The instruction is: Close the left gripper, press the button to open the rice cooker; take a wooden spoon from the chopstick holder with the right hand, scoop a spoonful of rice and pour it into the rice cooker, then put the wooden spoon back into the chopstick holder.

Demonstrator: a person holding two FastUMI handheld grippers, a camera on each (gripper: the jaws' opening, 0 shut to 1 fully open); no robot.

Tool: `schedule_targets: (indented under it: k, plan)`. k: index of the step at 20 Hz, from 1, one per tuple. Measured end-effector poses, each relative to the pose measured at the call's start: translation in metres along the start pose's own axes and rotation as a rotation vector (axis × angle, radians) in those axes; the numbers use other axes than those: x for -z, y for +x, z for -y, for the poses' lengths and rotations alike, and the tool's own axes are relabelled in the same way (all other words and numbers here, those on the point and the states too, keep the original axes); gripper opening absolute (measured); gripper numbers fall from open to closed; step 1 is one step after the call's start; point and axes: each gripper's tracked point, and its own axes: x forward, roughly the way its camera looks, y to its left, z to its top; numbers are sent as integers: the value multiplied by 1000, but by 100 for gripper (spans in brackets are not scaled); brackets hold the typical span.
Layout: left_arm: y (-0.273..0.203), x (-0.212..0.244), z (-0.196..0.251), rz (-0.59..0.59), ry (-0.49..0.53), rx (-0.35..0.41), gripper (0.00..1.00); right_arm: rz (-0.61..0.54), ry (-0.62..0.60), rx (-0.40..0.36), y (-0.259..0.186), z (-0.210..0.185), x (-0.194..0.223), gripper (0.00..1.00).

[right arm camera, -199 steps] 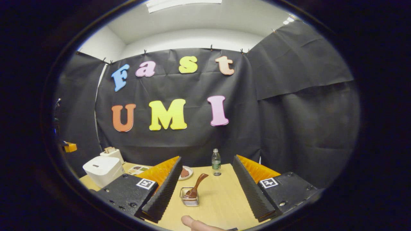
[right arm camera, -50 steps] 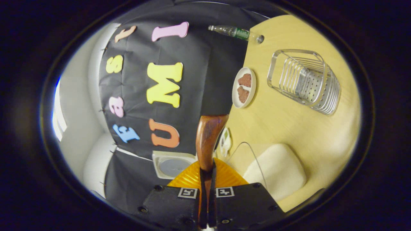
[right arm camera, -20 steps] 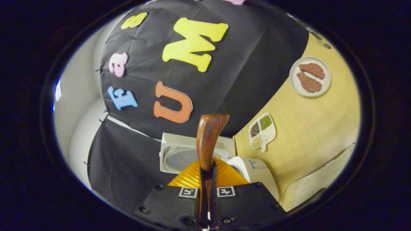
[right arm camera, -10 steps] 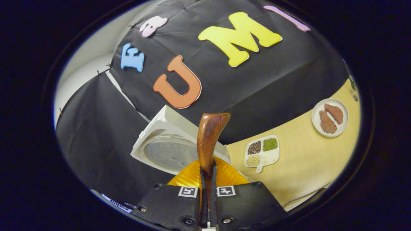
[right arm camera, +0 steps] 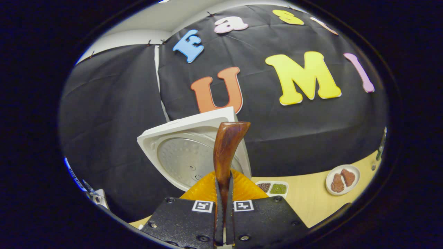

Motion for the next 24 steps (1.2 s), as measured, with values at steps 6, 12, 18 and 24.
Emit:
schedule_targets:
  k: [6,12,18,24]
  plan:
    - [1,2,1,-2,-11,2,95,122,-351,-23,-18,-37,-14,8]
    - [-5,2,3,-8,9,-24,96,185,-511,-39,-51,-71,-19,8]
    - [-8,-4,14,-2,1,-34,95,204,-472,-3,-94,-54,-38,8]
    - [-7,-14,49,22,-4,14,95,215,-418,75,-168,0,-70,9]
